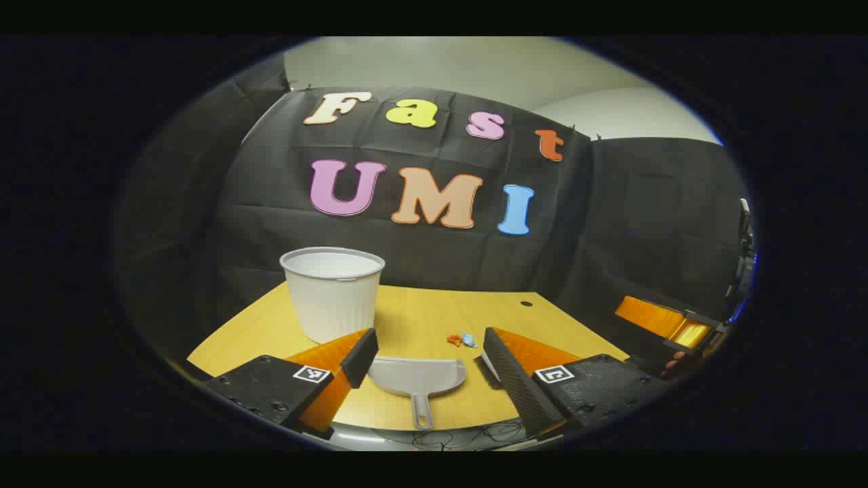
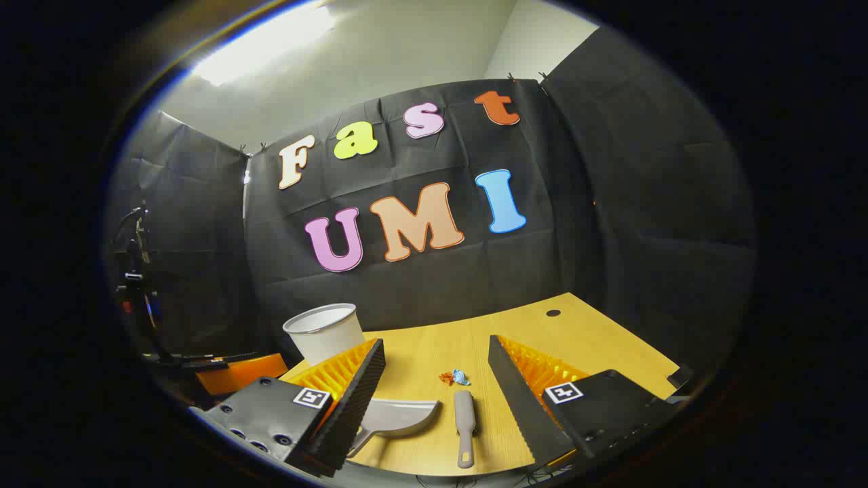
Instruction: Pick up the small broom and dustpan from the desktop, sweep the trash into the dustpan with the broom, and then empty the trash into the garbage bin.
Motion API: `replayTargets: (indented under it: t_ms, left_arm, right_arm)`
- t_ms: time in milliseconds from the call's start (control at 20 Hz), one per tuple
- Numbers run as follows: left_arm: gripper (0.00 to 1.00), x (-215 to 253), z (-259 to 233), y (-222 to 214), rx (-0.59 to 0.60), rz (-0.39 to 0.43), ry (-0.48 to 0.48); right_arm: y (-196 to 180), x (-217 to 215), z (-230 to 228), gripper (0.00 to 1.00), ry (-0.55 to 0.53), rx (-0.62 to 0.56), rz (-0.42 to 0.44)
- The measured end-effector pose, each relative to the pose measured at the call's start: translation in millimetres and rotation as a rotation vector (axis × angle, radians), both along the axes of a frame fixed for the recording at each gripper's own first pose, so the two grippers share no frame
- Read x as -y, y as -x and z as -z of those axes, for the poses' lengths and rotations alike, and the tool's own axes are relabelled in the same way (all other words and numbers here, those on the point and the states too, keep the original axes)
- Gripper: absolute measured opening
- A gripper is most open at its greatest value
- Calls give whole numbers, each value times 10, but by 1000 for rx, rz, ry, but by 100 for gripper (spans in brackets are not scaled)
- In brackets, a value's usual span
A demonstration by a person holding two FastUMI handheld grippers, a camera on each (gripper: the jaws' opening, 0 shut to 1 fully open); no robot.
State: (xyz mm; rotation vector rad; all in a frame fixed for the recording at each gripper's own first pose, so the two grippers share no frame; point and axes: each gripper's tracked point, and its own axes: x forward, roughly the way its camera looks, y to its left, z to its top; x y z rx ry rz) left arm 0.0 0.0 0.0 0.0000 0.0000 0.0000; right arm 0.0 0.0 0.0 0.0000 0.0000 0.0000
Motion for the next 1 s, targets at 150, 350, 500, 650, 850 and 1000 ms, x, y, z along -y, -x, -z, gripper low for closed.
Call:
replayTargets:
  t_ms: [150,350,500,650,850,1000]
  left_arm:
    - [93,26,-1,-8,-1,7,3]
    - [93,-4,30,-46,-9,-3,14]
    - [93,-15,67,-121,-25,-6,53]
    - [94,7,97,-148,-30,-1,96]
    - [92,12,133,-153,-43,-6,96]
    - [93,57,128,-147,-41,8,94]
  right_arm:
    - [-71,-60,-24,99,-6,0,-16]
    - [-145,-106,4,99,-4,-7,-33]
    - [-184,-111,44,98,10,-27,-38]
    - [-170,-88,22,99,24,-28,-37]
    - [-154,-102,41,99,13,-38,-35]
    - [-145,-114,54,99,6,-45,-37]
